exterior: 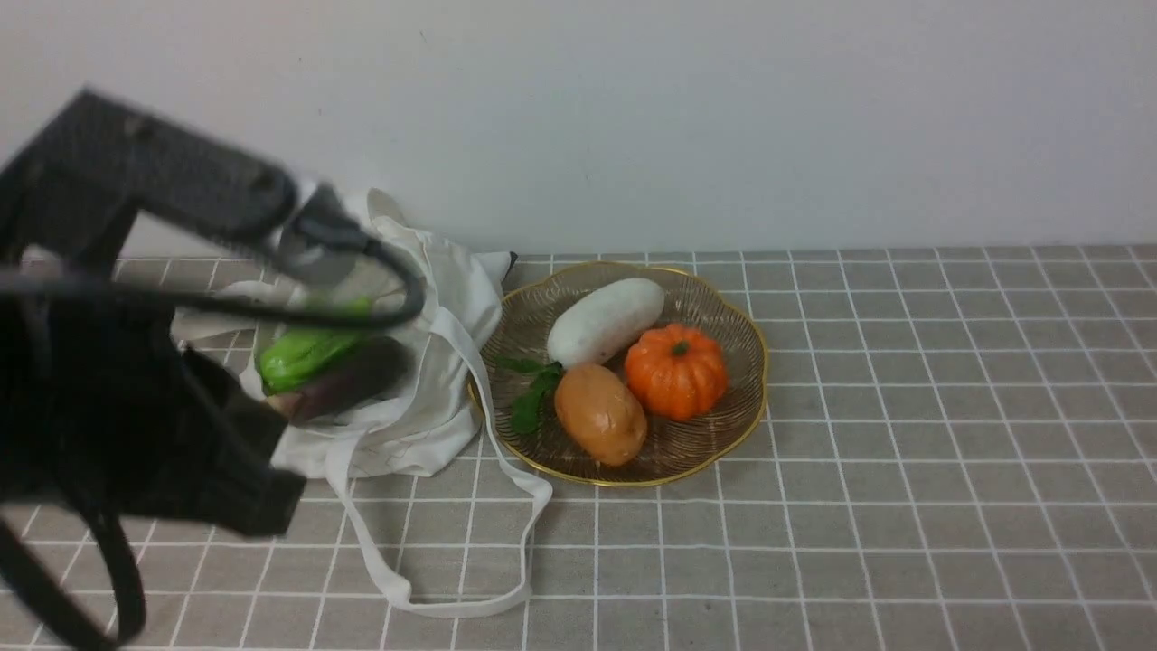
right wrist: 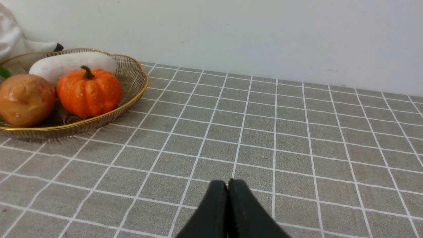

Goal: Take vegetables from bag on grey coffee tablecloth place on plate.

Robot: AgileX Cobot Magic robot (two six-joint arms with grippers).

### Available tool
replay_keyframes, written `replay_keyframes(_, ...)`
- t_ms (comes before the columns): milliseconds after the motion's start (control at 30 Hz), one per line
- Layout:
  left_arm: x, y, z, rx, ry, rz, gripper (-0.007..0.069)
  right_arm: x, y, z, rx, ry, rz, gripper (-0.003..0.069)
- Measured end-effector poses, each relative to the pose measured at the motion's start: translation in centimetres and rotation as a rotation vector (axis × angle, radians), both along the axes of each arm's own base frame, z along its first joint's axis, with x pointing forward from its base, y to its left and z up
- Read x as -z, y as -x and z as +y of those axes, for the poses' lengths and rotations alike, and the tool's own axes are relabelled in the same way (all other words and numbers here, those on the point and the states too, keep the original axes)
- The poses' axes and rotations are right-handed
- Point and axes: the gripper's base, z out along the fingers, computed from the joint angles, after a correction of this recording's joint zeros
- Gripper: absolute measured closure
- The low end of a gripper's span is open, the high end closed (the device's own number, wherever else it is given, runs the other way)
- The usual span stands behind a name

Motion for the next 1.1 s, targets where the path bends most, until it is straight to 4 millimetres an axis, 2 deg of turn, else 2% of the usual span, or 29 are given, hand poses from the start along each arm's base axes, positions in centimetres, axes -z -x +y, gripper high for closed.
replay_keyframes(67,3.0,1.4,0.8,-0.002,0.064,-0.071,0.0629,0.0,0.0,0.0,0.000,0.000,0.000,0.0673)
replay_keyframes(200,6.1,3.2,1.8,-0.006,0.154,-0.181,0.0629,0.0,0.0,0.0,0.000,0.000,0.000,0.0673)
replay_keyframes(433,8.8,4.8,2.7,-0.007,0.180,-0.210,0.0629,0.0,0.0,0.0,0.000,0.000,0.000,0.0673)
replay_keyframes(900,9.4,4.9,2.8,-0.009,0.156,-0.174,0.0629,0.0,0.0,0.0,0.003,-0.017,0.002,0.0673)
replay_keyframes(1100,8.6,5.5,3.1,-0.009,0.207,-0.252,0.0629,0.0,0.0,0.0,0.006,-0.028,0.003,0.0673)
